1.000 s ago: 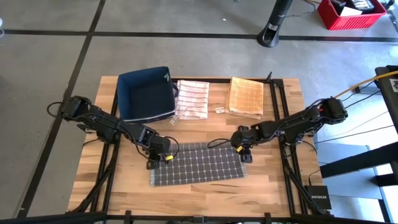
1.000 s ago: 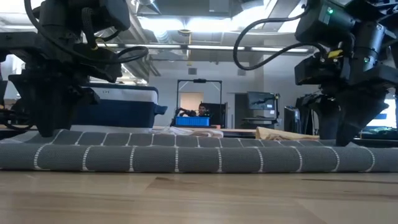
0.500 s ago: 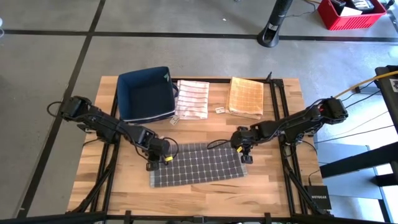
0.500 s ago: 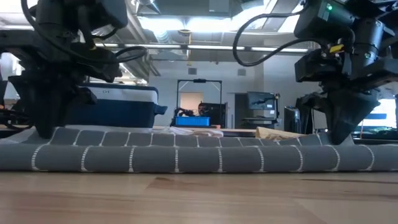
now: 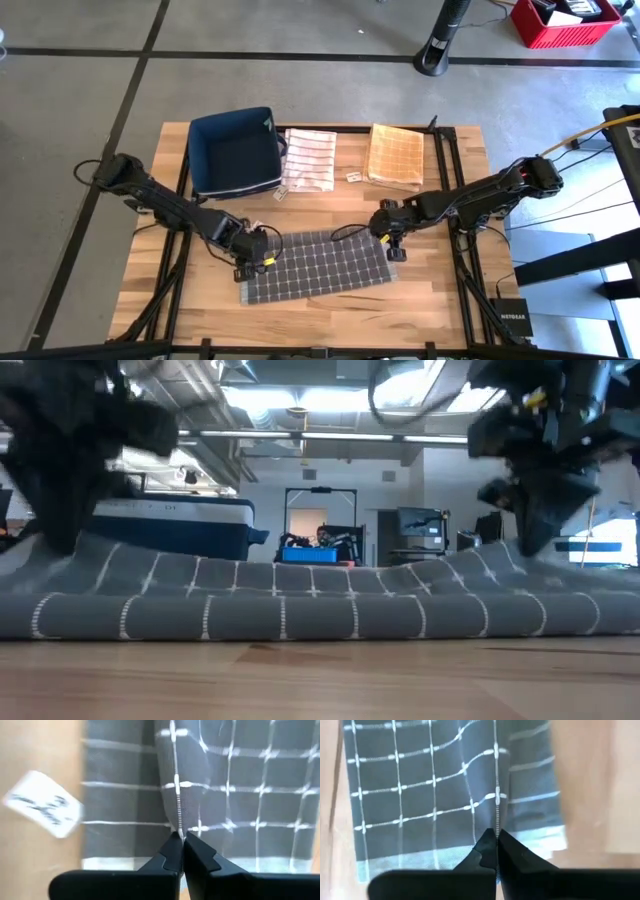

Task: Fold towel
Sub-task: Fold the gray towel

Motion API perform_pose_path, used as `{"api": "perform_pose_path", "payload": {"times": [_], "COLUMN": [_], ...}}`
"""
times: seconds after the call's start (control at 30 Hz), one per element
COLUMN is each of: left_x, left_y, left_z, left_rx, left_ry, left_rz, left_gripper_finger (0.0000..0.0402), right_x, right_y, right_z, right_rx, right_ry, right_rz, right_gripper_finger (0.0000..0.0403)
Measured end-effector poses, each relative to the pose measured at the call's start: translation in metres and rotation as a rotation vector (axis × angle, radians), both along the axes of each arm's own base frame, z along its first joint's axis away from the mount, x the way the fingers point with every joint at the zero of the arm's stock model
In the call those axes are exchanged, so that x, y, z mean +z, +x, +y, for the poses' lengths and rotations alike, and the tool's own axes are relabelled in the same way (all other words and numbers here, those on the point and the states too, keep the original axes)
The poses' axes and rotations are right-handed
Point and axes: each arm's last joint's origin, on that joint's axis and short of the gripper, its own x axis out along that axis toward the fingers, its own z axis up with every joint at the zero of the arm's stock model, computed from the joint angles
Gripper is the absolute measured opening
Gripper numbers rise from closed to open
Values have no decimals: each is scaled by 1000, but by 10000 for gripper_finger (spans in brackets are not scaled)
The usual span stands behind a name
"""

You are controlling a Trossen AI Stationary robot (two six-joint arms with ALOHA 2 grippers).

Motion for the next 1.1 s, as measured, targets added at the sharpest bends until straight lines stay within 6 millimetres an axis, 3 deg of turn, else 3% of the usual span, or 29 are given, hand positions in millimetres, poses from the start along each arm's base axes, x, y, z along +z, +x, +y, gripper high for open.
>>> {"api": "perform_pose_path", "payload": {"times": [0.1,0.23,0.43,0.7,0.9,1.1], "left_x": [17,5,-31,-37,-35,-38], "left_y": [-5,-21,-36,-42,-42,-41], "left_z": [-1,7,22,30,33,41], "left_rx": [81,178,227,287,304,349], "left_ry": [168,435,502,583,693,700], "left_rz": [-88,-89,-20,-29,-86,-85], "left_gripper_finger": [2,1,1,1,1,7], "right_x": [9,-4,-33,-29,-36,-51], "right_y": [3,6,7,11,16,22], "right_z": [-1,-7,-11,-15,-33,-54], "right_rx": [-51,-116,-124,-187,-265,-317], "right_ry": [-183,-448,-579,-791,-815,-720], "right_rz": [-87,-140,-94,-155,-126,-55], "right_gripper_finger": [3,2,2,1,1,9]}}
